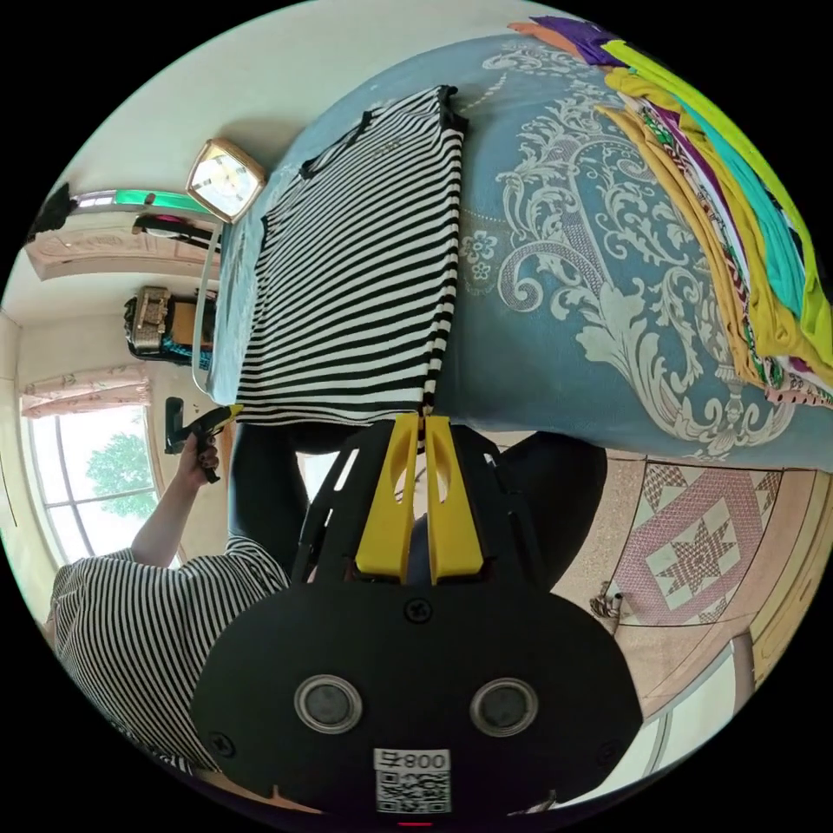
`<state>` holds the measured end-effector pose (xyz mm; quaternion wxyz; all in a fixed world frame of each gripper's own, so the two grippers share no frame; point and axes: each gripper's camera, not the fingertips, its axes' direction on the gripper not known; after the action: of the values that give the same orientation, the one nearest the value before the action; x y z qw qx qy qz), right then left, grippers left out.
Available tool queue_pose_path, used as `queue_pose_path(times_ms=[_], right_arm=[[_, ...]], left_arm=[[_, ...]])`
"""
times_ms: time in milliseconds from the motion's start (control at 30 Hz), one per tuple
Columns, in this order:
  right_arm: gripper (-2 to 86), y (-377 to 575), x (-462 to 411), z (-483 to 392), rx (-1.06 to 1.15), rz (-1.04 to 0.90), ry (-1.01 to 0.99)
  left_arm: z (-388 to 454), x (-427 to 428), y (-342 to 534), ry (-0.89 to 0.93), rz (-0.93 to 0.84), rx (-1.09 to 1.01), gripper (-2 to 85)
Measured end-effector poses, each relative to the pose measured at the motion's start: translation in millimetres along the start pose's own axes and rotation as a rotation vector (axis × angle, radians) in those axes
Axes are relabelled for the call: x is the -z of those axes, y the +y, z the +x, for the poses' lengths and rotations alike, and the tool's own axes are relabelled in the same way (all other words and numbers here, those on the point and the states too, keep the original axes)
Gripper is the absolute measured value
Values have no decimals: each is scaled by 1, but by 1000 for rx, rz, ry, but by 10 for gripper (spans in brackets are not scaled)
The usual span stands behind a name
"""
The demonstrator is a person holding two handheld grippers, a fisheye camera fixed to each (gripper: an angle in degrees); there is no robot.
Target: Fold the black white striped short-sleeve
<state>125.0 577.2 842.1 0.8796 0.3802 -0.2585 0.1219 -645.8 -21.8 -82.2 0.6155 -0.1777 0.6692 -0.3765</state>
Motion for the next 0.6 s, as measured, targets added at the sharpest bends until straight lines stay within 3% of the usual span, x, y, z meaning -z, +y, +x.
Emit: queue_pose_path(times_ms=[233, 600], right_arm=[[6, 23, 59, -8, 64, 111, -89], [7, 59, 87, 8, 44, 107, -76]], left_arm=[[-3, 41, 31, 121, 90, -38, 19], [-25, 55, 75, 189, 88, -46, 17]])
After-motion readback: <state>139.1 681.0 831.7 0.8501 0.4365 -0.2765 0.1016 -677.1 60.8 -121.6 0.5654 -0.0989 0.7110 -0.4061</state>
